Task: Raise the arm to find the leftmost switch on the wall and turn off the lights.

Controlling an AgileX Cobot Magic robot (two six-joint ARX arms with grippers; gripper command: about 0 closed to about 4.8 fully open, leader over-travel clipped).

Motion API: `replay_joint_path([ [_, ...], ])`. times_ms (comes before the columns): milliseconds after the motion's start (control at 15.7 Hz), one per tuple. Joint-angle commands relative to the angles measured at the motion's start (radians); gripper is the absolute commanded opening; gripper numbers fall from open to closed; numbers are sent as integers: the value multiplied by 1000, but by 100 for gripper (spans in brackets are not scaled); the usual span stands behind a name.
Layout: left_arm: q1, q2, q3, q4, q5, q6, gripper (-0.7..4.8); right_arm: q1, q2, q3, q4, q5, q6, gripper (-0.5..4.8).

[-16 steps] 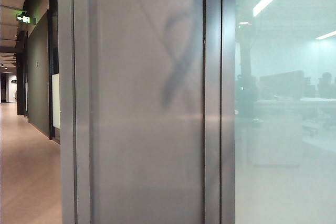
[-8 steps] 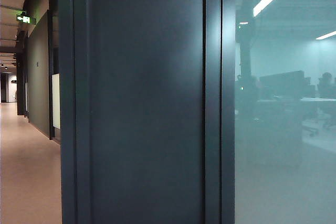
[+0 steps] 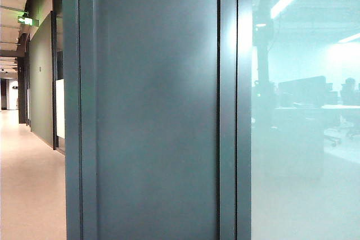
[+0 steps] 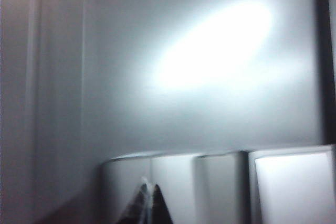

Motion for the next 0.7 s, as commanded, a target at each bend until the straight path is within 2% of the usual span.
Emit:
replay_joint_path([
  [64, -17, -89, 4, -261, 5, 4, -6, 1, -4, 3, 10, -2, 1, -1],
  [256, -10, -192, 4, -662, -55, -3, -6, 1, -6, 3, -4, -3, 2, -1],
  [383, -11, -267, 3, -927, -33, -38, -6, 1, -17, 3, -64, -3, 1, -1],
  [511, -11, -341, 2, -1054, 68, -54, -6, 1, -31, 3, -117, -2, 1, -1],
  [703, -11, -469, 2, -1129, 295, -52, -6, 1, -69, 3, -202, -2, -25, -1],
])
